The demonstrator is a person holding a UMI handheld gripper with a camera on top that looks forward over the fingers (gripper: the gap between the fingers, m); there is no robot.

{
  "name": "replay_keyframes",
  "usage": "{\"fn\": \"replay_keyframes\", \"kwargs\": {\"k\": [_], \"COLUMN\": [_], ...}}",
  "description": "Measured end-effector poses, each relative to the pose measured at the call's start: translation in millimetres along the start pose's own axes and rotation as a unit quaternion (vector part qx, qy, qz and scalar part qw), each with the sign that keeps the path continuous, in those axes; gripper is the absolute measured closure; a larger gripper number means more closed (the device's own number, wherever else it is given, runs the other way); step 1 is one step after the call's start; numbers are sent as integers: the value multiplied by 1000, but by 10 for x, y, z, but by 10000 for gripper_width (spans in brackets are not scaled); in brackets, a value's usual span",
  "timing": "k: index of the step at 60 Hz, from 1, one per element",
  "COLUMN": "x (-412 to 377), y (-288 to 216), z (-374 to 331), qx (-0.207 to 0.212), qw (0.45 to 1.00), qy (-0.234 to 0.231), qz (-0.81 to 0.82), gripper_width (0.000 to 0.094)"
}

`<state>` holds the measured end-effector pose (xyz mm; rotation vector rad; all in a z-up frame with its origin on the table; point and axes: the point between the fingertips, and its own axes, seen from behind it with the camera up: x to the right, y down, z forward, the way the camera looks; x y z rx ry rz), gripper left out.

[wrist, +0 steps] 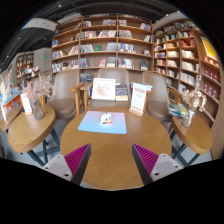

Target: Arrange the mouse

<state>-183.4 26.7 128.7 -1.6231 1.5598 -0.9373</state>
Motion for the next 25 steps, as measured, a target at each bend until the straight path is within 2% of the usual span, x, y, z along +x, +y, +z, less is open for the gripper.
{"fn": "replay_keyframes", "kwargs": {"k": [9,17,25], "x": [79,133,107], "y": [217,249,329], "z": [-399,-579,-676], "qx": [1,16,12], "qw": [1000,1000,1000], "qy": [-4,-2,-9], "qz": [5,4,1], "gripper_width": [90,88,90]}}
